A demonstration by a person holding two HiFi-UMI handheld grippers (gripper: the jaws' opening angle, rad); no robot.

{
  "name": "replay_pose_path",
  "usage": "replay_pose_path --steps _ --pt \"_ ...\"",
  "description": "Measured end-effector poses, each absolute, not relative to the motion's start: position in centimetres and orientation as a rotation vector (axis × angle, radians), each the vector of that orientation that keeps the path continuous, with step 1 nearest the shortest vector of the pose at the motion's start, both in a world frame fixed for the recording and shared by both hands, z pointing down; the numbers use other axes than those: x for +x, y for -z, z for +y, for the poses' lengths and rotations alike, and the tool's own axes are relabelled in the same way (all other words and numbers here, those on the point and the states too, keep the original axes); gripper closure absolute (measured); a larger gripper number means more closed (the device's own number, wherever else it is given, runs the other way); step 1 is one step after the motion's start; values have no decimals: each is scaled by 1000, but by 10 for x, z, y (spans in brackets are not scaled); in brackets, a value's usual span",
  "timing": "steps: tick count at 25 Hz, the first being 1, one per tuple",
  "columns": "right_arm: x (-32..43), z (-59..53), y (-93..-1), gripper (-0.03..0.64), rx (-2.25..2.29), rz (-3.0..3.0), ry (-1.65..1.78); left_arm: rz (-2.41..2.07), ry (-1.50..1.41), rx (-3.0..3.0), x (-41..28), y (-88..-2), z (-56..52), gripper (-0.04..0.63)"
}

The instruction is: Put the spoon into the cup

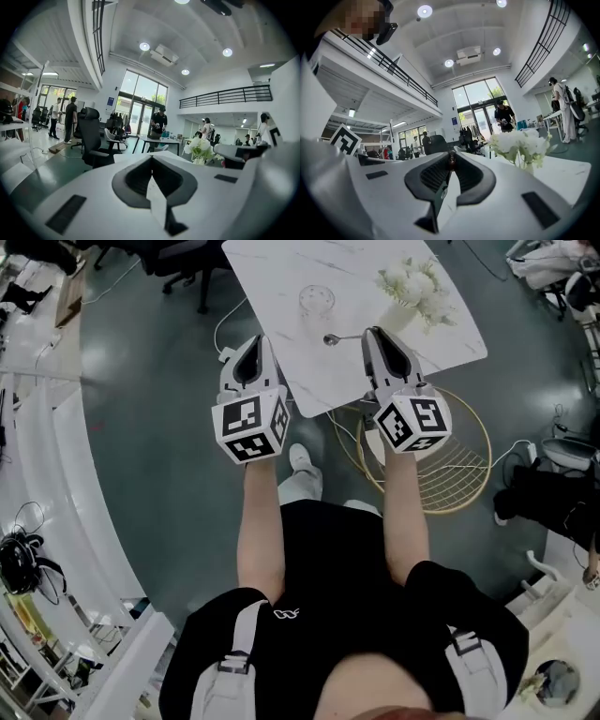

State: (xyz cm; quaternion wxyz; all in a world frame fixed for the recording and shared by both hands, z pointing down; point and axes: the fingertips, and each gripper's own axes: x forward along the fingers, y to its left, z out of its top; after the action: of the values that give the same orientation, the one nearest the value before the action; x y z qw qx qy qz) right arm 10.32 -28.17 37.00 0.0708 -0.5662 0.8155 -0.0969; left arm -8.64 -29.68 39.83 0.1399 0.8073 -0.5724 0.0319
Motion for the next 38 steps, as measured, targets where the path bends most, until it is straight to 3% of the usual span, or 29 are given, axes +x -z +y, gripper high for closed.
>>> replay_pose_path --steps 6,26,38 --pt "69 -306 -367 569 -1676 2538 261 -1639 -62 2299 -103 -408 -318 580" --pt "83 -388 -397 568 -1734 2622 290 -1664 -55 2155 -105 -443 -344 580" --pt "68 -460 -495 568 -1736 2829 462 -1709 -114 2081 -113 -458 -349 580"
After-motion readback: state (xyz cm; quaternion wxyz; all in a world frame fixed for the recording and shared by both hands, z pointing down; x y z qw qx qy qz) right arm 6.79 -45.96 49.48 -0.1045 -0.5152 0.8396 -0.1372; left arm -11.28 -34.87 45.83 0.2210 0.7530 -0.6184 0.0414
